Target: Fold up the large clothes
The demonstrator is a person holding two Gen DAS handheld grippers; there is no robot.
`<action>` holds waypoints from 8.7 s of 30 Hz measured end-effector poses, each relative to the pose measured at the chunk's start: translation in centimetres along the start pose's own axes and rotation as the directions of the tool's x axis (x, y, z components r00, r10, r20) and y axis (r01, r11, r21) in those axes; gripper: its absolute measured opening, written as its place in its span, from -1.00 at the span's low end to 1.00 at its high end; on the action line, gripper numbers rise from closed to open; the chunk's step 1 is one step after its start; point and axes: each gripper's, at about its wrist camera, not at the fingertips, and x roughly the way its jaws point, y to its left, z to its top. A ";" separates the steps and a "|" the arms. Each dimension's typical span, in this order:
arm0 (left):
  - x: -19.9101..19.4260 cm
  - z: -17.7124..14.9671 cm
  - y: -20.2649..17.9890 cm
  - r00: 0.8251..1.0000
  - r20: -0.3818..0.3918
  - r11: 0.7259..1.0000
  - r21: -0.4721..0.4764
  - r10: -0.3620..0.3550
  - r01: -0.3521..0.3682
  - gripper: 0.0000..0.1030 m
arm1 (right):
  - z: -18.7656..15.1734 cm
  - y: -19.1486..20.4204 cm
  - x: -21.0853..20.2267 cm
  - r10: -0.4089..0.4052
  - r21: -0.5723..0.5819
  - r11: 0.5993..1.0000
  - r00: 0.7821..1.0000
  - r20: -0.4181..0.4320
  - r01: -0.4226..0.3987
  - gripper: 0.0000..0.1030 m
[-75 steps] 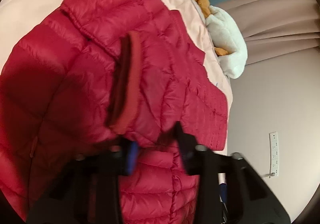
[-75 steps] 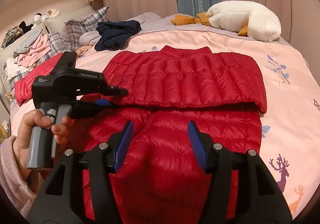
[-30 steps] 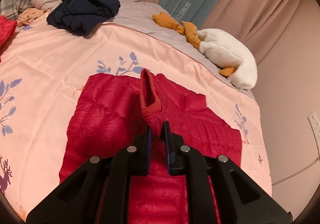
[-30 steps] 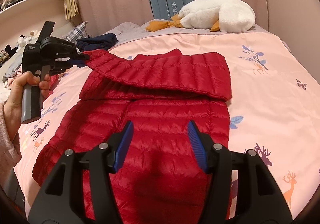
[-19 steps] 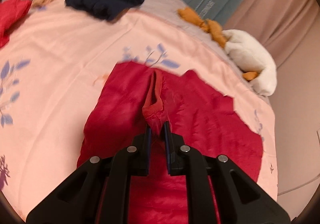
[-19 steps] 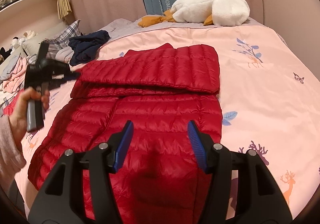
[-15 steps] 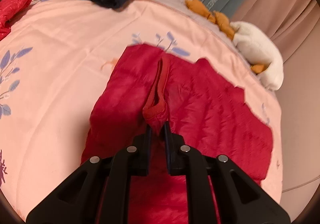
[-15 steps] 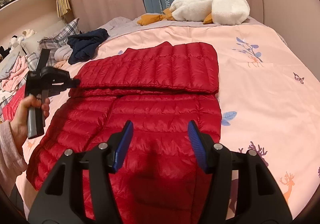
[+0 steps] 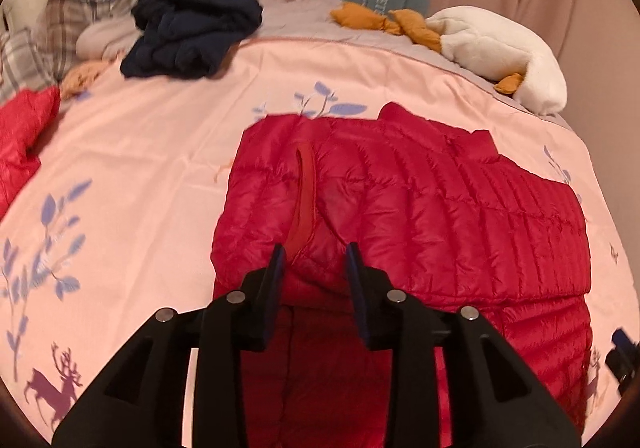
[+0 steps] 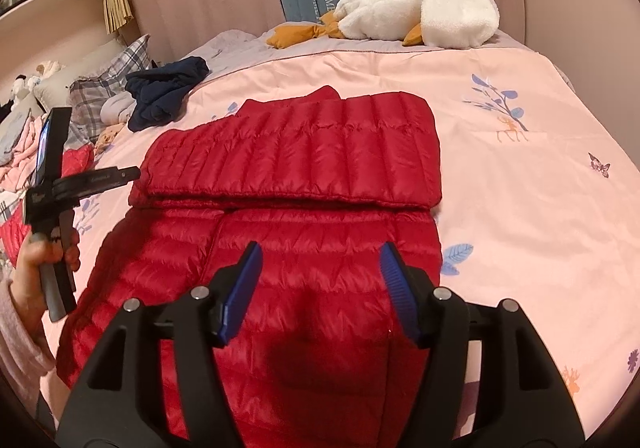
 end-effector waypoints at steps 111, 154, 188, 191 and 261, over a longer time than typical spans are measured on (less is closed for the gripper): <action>-2.0 -5.2 -3.4 0.997 -0.058 0.987 0.150 -0.048 0.056 0.70 | 1.0 2.1 3.8 -0.047 -0.050 0.998 0.993 -0.108 0.042 0.66; -11.0 -20.0 7.0 0.926 -0.173 0.926 -0.240 -0.337 0.292 0.97 | -12.5 -7.4 -6.2 0.171 0.371 0.924 0.969 -0.178 -0.095 0.82; -7.7 -17.2 5.8 0.828 -0.136 0.817 -0.308 -0.545 0.487 0.97 | -10.1 -6.1 -2.4 0.318 0.421 0.878 0.934 -0.164 -0.225 0.82; -8.2 -17.7 5.7 0.815 -0.139 0.809 -0.298 -0.562 0.507 0.97 | -10.6 -6.1 -2.8 0.348 0.430 0.867 0.923 -0.163 -0.251 0.82; -14.2 -18.9 6.2 0.816 -0.004 0.797 -0.218 -0.577 0.563 -0.74 | -11.9 -4.0 -8.3 0.351 0.416 0.843 0.935 0.054 -0.341 -0.71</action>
